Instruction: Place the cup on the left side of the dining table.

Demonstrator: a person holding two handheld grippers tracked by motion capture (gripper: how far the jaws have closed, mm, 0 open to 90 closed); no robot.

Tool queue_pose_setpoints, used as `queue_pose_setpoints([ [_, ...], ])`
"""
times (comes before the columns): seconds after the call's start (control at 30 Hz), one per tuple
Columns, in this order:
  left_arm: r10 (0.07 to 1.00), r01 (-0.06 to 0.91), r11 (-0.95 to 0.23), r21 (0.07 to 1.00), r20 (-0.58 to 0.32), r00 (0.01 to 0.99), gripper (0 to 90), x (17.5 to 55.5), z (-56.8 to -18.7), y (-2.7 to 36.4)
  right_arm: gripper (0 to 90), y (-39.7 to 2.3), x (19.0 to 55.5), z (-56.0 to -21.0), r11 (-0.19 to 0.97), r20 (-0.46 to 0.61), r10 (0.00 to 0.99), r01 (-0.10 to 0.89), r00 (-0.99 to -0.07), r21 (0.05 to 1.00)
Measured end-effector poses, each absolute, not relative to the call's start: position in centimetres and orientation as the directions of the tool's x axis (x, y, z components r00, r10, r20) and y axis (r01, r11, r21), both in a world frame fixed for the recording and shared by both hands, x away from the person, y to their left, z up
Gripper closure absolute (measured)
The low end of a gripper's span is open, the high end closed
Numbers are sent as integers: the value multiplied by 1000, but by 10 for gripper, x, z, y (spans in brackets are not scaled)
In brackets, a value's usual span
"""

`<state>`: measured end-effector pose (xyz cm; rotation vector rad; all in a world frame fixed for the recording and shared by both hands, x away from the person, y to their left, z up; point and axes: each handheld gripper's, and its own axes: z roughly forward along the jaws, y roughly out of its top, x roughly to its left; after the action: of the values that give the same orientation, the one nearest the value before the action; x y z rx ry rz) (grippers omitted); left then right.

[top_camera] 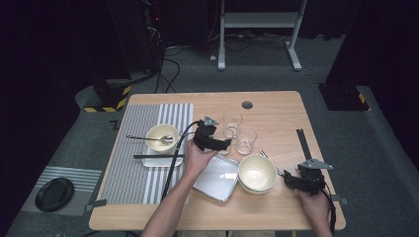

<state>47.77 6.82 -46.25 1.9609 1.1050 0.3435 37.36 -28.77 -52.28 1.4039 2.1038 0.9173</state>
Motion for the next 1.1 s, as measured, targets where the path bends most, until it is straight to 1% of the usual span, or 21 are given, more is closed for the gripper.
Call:
queue_pose_setpoints([
  [0.2,802,568,-278,775,-138,582,149,482,-468,62,367,-288,374,-523,261,-2,924,627,-382,734],
  [0.27,809,580,-252,775,-160,565,149,482,-470,61,367,-288,374,-523,261,-2,924,627,-382,734],
  [0.33,808,569,-264,779,-144,572,150,483,-470,62,367,-288,374,-523,262,-3,924,627,-382,734],
  [0.4,813,578,-244,779,-160,560,149,483,-470,61,367,-288,374,-523,261,-2,924,627,-382,734],
  [0.53,817,571,-251,782,-145,558,154,484,-472,58,367,-288,374,-523,261,-2,924,627,-382,734],
  [0.6,809,561,-270,783,-131,573,155,486,-474,58,367,-288,374,-523,261,-3,924,627,-382,734],
  [0.73,815,559,-263,786,-129,565,158,486,-476,55,367,-288,374,-523,261,-3,924,627,-382,734],
  [0.9,821,555,-284,782,-100,562,167,486,-477,52,367,-288,374,-523,261,-2,924,627,-382,734],
  [1.1,826,559,-283,779,-97,555,172,487,-478,50,367,-288,374,-523,261,-2,924,627,-382,734],
])
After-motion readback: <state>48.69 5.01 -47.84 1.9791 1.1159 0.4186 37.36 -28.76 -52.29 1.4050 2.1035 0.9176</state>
